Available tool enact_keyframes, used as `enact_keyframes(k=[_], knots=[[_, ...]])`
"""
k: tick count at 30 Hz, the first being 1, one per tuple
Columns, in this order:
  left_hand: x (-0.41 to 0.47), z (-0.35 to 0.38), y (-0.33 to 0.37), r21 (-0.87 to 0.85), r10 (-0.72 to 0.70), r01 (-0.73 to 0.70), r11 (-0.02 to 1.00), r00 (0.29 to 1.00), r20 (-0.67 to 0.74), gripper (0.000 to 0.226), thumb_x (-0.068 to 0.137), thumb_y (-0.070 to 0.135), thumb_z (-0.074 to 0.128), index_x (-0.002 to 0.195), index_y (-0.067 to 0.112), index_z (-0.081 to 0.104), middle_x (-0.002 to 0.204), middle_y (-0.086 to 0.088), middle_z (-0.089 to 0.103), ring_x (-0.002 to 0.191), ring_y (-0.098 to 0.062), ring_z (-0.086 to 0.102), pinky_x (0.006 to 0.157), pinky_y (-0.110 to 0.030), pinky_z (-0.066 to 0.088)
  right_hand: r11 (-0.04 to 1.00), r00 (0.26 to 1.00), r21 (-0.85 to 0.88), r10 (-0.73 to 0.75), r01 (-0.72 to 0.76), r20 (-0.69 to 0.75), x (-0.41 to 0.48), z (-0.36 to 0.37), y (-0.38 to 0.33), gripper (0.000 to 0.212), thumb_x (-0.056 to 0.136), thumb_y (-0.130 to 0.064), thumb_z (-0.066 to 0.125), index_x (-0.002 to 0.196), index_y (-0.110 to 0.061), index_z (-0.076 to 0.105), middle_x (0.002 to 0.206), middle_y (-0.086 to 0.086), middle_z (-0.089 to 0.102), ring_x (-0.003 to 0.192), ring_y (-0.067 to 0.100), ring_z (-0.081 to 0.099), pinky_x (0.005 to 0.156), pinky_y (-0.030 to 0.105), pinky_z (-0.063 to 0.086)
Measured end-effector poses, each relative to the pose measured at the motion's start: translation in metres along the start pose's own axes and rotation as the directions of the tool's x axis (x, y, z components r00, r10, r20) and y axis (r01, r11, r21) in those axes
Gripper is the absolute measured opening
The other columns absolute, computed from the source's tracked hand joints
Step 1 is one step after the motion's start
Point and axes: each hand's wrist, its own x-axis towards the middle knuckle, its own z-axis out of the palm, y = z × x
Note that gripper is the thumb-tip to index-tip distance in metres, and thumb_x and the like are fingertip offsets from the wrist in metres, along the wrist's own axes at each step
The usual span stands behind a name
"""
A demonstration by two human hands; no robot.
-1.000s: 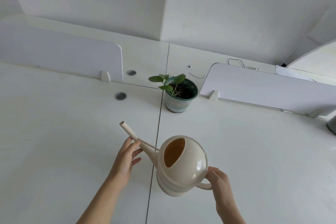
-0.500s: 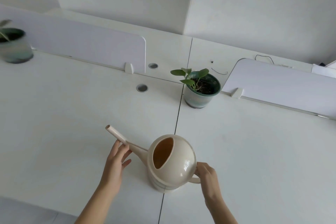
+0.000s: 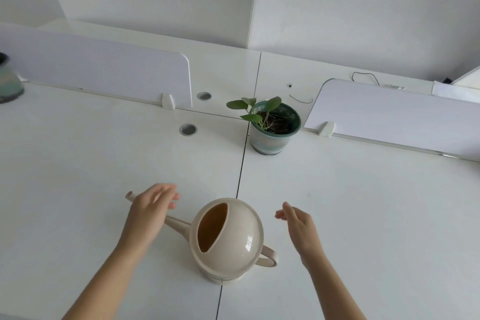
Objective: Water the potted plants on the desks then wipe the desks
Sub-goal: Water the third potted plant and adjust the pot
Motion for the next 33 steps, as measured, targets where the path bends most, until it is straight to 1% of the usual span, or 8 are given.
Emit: enact_keyframes(k=[6,11,14,18,24,27,30,33], knots=[[0.053,0.071,0.052,0.064,0.06,-0.08,0.995,0.962,0.265,0.023,0.073,0.04,0.048,0.079,0.021,0.061,0.086,0.003,0.065,0.078,-0.013,0.059,0.068,-0.026,0.041,0.999,0.999,-0.046,-0.001,-0.001,-0.049,0.056,-0.019,-0.034,0.032,0.094,-0.026,0.042,0.074,-0.009,0.061,0.084,0.01,0.059,0.082,0.021,0.052,0.067,0.031,0.037],[0.114,0.127,0.04,0.056,-0.144,0.133,0.99,0.939,0.313,0.016,0.09,0.021,0.044,0.096,0.011,0.056,0.102,-0.007,0.058,0.086,-0.021,0.055,0.065,-0.026,0.041,1.0,0.996,-0.001,0.028,-0.028,-0.087,0.108,-0.025,-0.046,0.029,0.089,-0.02,0.044,0.087,0.008,0.055,0.082,0.008,0.05,0.077,0.02,0.043,0.069,0.03,0.032],[0.141,0.149,0.032,-0.07,-0.231,0.259,0.963,0.934,0.274,0.019,0.092,0.021,0.042,0.101,0.011,0.055,0.106,-0.007,0.058,0.09,-0.023,0.056,0.066,-0.028,0.043,0.999,0.995,0.014,0.044,-0.043,-0.095,0.138,-0.025,-0.052,0.023,0.089,-0.02,0.044,0.102,-0.005,0.057,0.099,0.009,0.057,0.089,0.024,0.053,0.073,0.029,0.037],[0.172,0.173,0.027,-0.151,-0.214,0.251,0.956,0.951,0.224,0.027,0.095,0.024,0.035,0.112,0.012,0.053,0.121,-0.006,0.055,0.101,-0.019,0.051,0.083,-0.033,0.04,0.995,0.989,0.076,0.079,-0.07,-0.127,0.177,-0.022,-0.061,0.042,0.091,-0.022,0.042,0.132,-0.013,0.043,0.128,0.009,0.054,0.115,0.026,0.052,0.085,0.032,0.04],[0.21,0.204,0.024,-0.4,-0.246,0.366,0.84,0.915,0.319,0.065,0.094,0.054,0.008,0.135,0.018,0.043,0.143,0.0,0.045,0.132,-0.017,0.038,0.108,-0.041,0.023,0.984,0.986,0.177,0.013,0.018,-0.168,0.213,-0.015,-0.064,0.048,0.095,-0.034,0.034,0.139,-0.014,0.033,0.131,0.005,0.049,0.122,0.021,0.045,0.093,0.028,0.033],[0.225,0.216,0.029,-0.468,-0.179,0.334,0.818,0.921,0.345,0.061,0.09,0.058,0.01,0.121,0.025,0.051,0.131,0.004,0.053,0.12,-0.008,0.046,0.109,-0.04,0.022,0.971,0.982,0.223,-0.042,0.083,-0.183,0.221,-0.011,-0.06,0.05,0.093,-0.04,0.033,0.133,-0.01,0.041,0.117,0.0,0.051,0.109,0.015,0.046,0.094,0.029,0.036],[0.226,0.223,0.039,-0.504,-0.076,0.242,0.829,0.942,0.327,0.055,0.073,0.06,0.033,0.106,0.021,0.052,0.102,0.002,0.058,0.089,-0.007,0.051,0.085,-0.027,0.04,0.958,0.98,0.264,-0.063,0.112,-0.186,0.222,-0.007,-0.053,0.044,0.096,-0.037,0.033,0.134,-0.016,0.041,0.126,-0.001,0.052,0.117,0.013,0.047,0.101,0.033,0.037],[0.224,0.227,0.038,-0.529,-0.037,0.211,0.822,0.946,0.321,0.036,0.089,0.044,0.026,0.08,0.027,0.057,0.083,0.004,0.055,0.081,-0.009,0.047,0.077,-0.029,0.039,0.947,0.973,0.27,-0.124,0.174,-0.193,0.221,-0.007,-0.051,0.045,0.089,-0.042,0.032,0.124,-0.023,0.051,0.119,-0.006,0.058,0.113,0.012,0.051,0.098,0.031,0.04]])
